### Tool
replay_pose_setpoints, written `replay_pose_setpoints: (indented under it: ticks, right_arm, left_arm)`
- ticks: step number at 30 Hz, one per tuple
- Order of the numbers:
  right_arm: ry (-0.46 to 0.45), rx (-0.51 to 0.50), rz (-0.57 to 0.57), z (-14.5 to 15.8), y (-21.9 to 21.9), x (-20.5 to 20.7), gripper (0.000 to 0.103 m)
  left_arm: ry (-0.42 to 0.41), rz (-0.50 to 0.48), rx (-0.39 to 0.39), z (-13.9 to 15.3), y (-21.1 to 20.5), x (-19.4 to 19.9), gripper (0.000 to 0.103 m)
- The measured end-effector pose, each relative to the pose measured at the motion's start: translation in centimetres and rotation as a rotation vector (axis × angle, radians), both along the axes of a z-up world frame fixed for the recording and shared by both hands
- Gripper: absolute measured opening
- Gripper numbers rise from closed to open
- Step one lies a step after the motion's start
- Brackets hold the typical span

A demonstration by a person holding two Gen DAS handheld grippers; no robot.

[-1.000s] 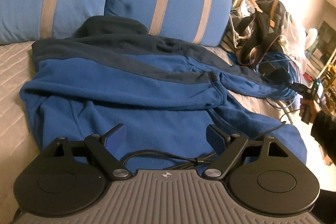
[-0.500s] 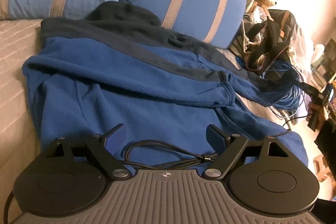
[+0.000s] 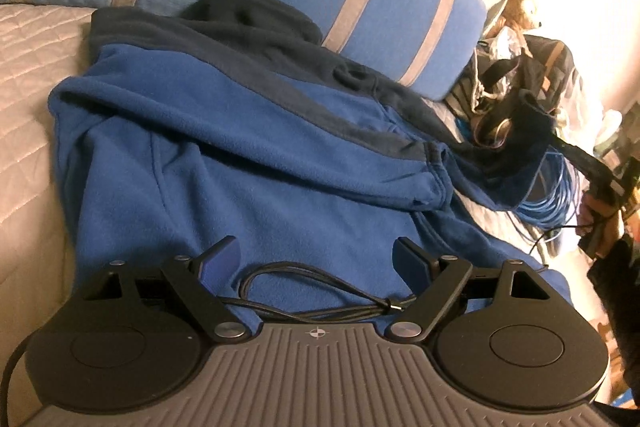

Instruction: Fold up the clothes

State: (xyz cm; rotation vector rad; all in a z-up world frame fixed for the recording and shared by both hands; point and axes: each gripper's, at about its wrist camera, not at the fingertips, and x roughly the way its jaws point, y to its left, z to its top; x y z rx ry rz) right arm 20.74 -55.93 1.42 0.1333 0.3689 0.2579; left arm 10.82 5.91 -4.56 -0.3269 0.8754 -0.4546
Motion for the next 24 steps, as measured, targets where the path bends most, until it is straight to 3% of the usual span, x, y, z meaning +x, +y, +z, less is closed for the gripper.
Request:
replay_pose_setpoints:
  ticks: [11,20,24]
  right_arm:
    - [-0.026,-0.057,0.229,1.3,9.5,1.5,0.006]
    - [-0.026,-0.224,0.435,0.7,18.3,1.3,0.006]
    - [0.020,-0.324,0.499,-0.2,19.6,1.4,0.019]
  left_arm:
    - [0.028,0.008,-0.024,-0.3,0.2,0.4,0.084]
    - [0.025,0.019,-0.033,-0.4,0.3,0.3,0.084]
    - [0.022,0.019,-0.041,-0.4,0.3,0.3,0.084]
